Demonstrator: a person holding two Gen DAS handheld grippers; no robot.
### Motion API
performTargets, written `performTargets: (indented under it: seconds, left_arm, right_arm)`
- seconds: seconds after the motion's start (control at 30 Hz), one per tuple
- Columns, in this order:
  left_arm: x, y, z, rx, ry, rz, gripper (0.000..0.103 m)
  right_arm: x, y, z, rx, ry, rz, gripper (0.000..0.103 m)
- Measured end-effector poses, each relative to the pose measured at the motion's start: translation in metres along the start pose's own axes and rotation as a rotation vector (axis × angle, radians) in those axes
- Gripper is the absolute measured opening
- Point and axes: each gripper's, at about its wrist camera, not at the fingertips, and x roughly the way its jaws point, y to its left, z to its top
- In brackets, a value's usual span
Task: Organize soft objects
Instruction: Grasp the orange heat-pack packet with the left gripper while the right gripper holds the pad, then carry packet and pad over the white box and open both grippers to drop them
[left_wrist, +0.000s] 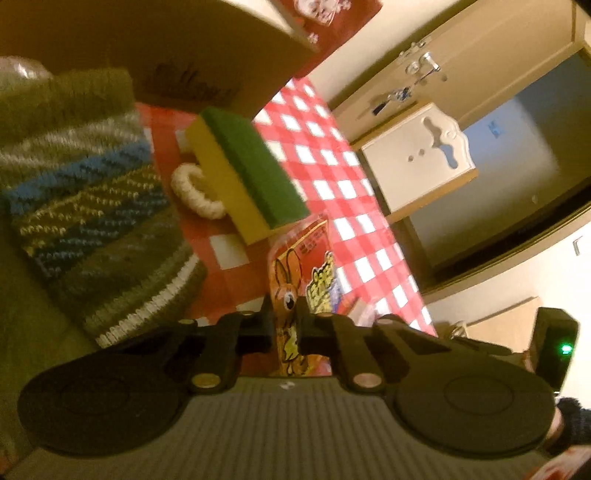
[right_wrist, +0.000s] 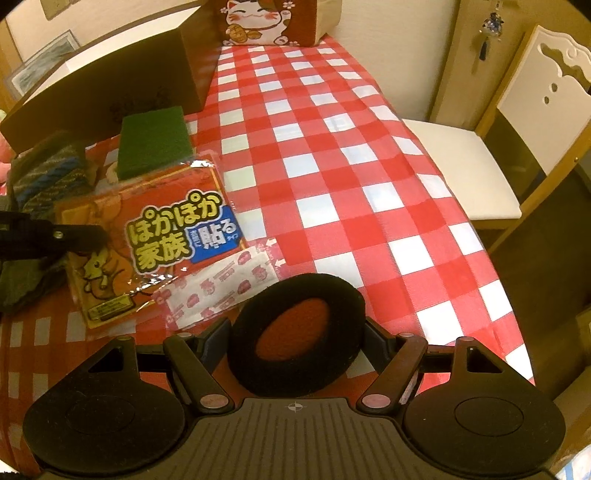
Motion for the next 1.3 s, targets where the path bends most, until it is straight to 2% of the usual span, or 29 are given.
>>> performTargets:
  seconds: [0.07,0.17,0.3,0.37,0.47,0.57,0.8,1.07,1.23,1.3]
  left_arm:
    - [-0.013,-0.011,-0.001,0.043,-0.04,0.003,0.003]
    - [-0.031,-0.035,-0.002,0.169,-0.091,0.034,0.001]
    - [-0.043,-0.075,-0.018,0.496,-0.129,0.168,0.001]
    - [-0.036,-0.084,-0.027,0.568,-0.103,0.183,0.001]
    - [-0.015,-0.082,-0.032,0.529,-0.048,0.223,0.006]
    - [0.0,-0.078,-0.034,0.491,-0.042,0.273,0.007]
    - [0.002,-0.084,-0.031,0.485,-0.052,0.275,0.002]
    - [-0.015,-0.108,-0.027,0.528,-0.109,0.261,0.002]
    - [-0.043,-0.114,-0.019,0.496,-0.181,0.263,0.002]
    - [-0.057,-0.114,-0.015,0.481,-0.218,0.285,0.002]
  right_arm:
    - [-0.001,-0.003,0.0,0.005,-0.004,-0.002,0.074]
    - [-0.002,-0.006,0.001,0.012,-0.008,-0.005,0.074]
    - [-0.003,-0.008,0.002,0.014,-0.011,-0.003,0.074]
    - [-0.004,-0.009,0.002,0.011,-0.012,-0.001,0.074]
    - [-0.004,-0.009,0.002,0.007,-0.011,0.003,0.074]
    - [-0.006,-0.01,0.001,-0.002,-0.016,0.003,0.074]
    - [-0.011,-0.016,-0.001,-0.001,-0.019,-0.001,0.074]
    - [-0.021,-0.022,0.006,-0.012,-0.051,0.012,0.074]
    - [-0.028,-0.02,0.015,-0.041,-0.078,0.027,0.074]
    - [-0.031,-0.018,0.021,-0.05,-0.088,0.04,0.074]
